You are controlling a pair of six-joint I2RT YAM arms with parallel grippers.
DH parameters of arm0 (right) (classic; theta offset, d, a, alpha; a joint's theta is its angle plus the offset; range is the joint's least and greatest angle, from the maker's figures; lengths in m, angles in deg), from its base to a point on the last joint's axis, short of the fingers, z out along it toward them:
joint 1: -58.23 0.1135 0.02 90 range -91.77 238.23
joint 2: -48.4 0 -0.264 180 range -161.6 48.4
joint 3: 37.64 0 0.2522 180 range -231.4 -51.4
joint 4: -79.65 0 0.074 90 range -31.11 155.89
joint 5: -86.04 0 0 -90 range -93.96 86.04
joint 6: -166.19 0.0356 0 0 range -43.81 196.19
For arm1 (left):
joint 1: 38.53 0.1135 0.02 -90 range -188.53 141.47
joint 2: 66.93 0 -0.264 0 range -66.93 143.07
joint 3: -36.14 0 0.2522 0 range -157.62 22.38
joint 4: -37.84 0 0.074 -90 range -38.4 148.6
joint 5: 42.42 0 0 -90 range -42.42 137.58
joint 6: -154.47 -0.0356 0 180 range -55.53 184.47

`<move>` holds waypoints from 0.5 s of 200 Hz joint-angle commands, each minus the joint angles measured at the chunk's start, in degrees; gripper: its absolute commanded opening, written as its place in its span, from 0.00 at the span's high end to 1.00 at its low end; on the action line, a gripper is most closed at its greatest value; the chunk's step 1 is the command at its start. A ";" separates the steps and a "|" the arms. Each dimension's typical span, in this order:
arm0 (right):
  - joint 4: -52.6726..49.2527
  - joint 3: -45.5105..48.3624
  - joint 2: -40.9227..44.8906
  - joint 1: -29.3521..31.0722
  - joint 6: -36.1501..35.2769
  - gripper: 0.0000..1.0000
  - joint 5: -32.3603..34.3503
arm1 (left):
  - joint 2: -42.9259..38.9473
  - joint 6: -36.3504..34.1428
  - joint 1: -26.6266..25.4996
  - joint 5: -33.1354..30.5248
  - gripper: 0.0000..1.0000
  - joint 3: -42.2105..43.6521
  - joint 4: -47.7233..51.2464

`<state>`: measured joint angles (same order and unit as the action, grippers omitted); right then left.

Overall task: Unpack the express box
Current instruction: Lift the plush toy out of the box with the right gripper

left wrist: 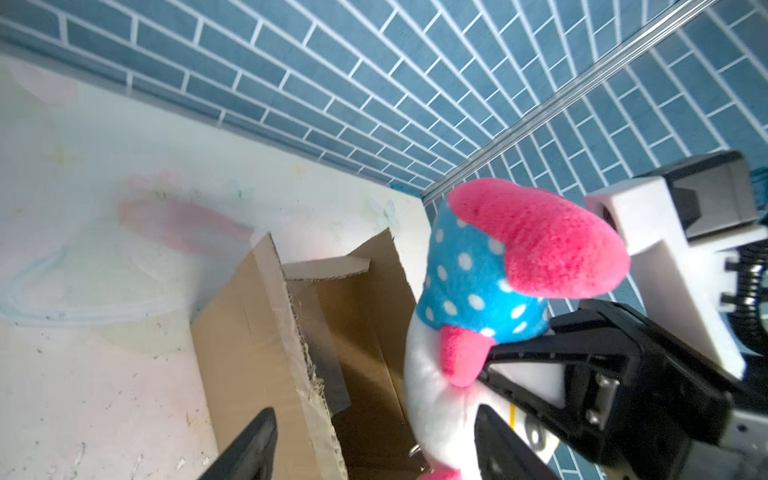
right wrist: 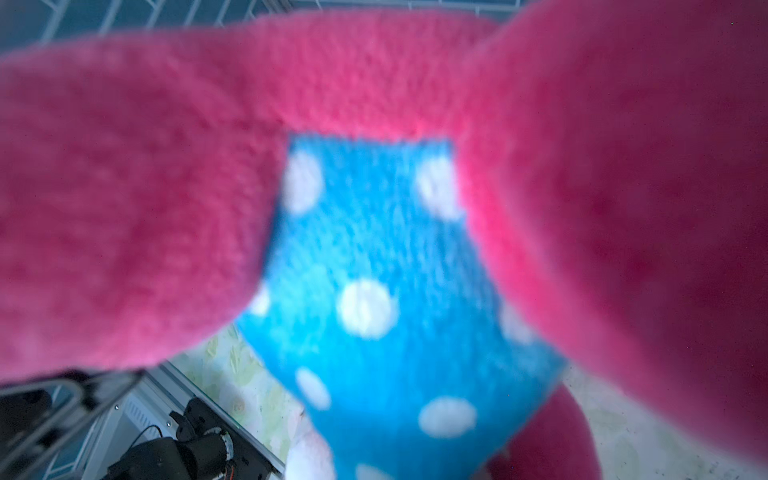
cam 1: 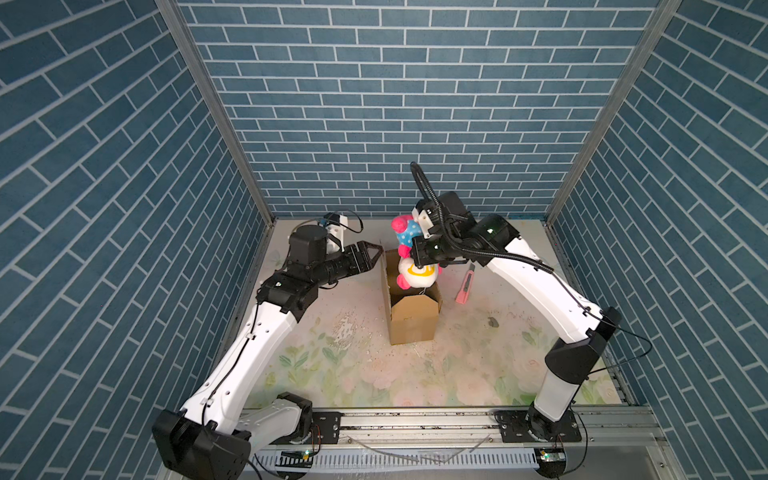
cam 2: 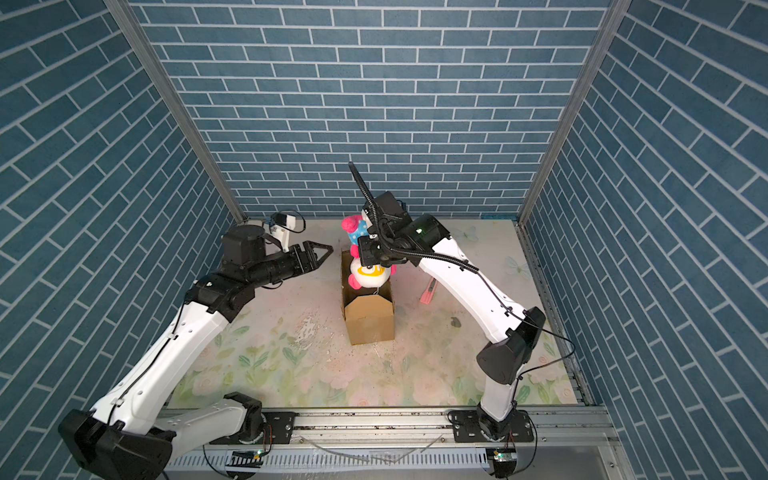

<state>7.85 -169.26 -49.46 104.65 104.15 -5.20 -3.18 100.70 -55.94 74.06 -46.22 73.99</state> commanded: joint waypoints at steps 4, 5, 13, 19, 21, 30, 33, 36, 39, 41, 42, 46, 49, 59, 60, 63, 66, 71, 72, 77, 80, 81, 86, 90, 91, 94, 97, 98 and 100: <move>-1.75 0.23 9.31 -3.75 -3.18 1.00 6.04 | -1.13 -3.53 3.32 1.20 0.18 -0.92 3.97; -2.00 0.29 9.55 -3.94 -3.27 1.00 6.14 | -1.15 -3.62 3.46 1.20 0.18 -0.92 3.97; -3.56 0.73 10.95 -5.90 -3.85 1.00 6.89 | -1.45 -4.17 4.47 1.42 0.16 -0.79 3.90; -4.96 1.44 12.06 -7.48 -4.01 1.00 7.66 | -1.55 -4.53 5.17 1.53 0.15 -0.62 3.81; -5.28 1.77 12.36 -8.14 -4.05 1.00 7.92 | -1.59 -4.64 5.36 1.55 0.15 -0.54 3.71; -6.33 3.88 14.02 -11.01 -4.72 1.00 9.01 | -1.72 -5.33 6.03 1.56 0.13 -0.19 3.50; -6.52 4.83 14.58 -12.05 -5.07 1.00 9.06 | -1.77 -5.56 6.19 1.49 0.13 -0.07 3.41; -6.62 5.82 15.11 -13.19 -5.51 1.00 9.16 | -1.76 -5.75 6.28 1.35 0.13 0.07 3.32; -6.75 6.82 15.60 -14.31 -5.86 1.00 9.38 | -1.82 -5.95 6.37 1.16 0.12 0.24 3.23; -6.80 7.57 15.95 -15.03 -6.03 1.00 9.64 | -1.86 -6.09 6.41 1.02 0.11 0.34 3.15; -6.86 7.96 16.08 -15.47 -6.14 1.00 9.75 | -1.86 -6.18 6.42 0.94 0.11 0.41 3.12; -6.87 9.56 16.51 -16.94 -6.32 1.00 10.34 | -1.95 -6.39 6.50 0.60 0.10 0.62 2.95; -6.93 10.78 16.89 -18.42 -6.45 1.00 10.71 | -1.91 -6.55 6.58 0.29 0.10 0.84 2.78; -6.24 15.02 17.55 -22.91 -7.83 1.00 9.17 | -2.04 -7.12 6.73 -0.71 0.09 1.46 2.38; -6.00 15.51 17.58 -23.32 -8.01 1.00 8.85 | -2.05 -7.17 6.75 -0.76 0.09 1.54 2.30; -5.39 17.01 17.78 -24.54 -8.50 1.00 8.22 | -2.00 -7.34 6.77 -0.95 0.08 1.73 2.18; -4.65 18.45 17.91 -25.85 -8.87 1.00 7.64 | -2.14 -7.53 6.77 -1.23 0.08 1.90 2.07; -3.25 21.13 18.10 -27.96 -9.21 1.00 6.70 | -2.27 -7.93 6.84 -1.68 0.07 2.20 1.89; -3.02 21.73 18.08 -28.44 -9.27 1.00 6.39 | -2.29 -8.02 6.85 -1.82 0.07 2.26 1.88; -1.53 24.22 18.02 -30.75 -9.64 1.00 4.49 | -2.49 -8.52 6.86 -2.59 0.07 2.53 1.87; -0.71 25.52 17.92 -32.12 -10.06 1.00 2.96 | -2.54 -8.66 6.86 -3.04 0.06 2.73 1.87; -0.43 25.99 17.82 -32.54 -10.14 1.00 2.49 | -2.56 -8.69 6.86 -3.20 0.06 2.79 1.87; 1.19 28.16 17.40 -34.49 -10.96 1.00 0.51 | -2.78 -9.18 6.86 -4.05 0.06 3.06 1.95; 2.47 29.79 17.01 -36.08 -11.47 1.00 -0.46 | -2.88 -9.51 6.94 -4.64 0.05 3.32 2.03; 2.79 30.14 16.92 -36.37 -11.59 1.00 -0.53 | -2.95 -9.60 6.95 -4.84 0.05 3.40 2.04; 3.61 31.20 16.53 -37.30 -11.89 1.00 -0.76 | -3.16 -9.87 6.95 -5.32 0.05 3.60 2.04; 4.31 32.14 16.06 -38.21 -12.27 1.00 -0.97 | -3.35 -10.05 6.95 -5.86 0.04 3.78 2.04; 4.55 32.42 15.87 -38.53 -12.38 1.00 -1.05 | -3.40 -10.13 6.95 -6.06 0.04 3.85 2.09; 4.94 32.91 15.47 -38.97 -12.62 1.00 -1.23 | -3.51 -10.30 6.95 -6.48 0.04 4.00 2.05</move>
<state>7.67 -144.06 -30.82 72.02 96.92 -1.11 -5.02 93.86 -49.50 71.96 -43.90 76.18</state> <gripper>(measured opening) 0.082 0.950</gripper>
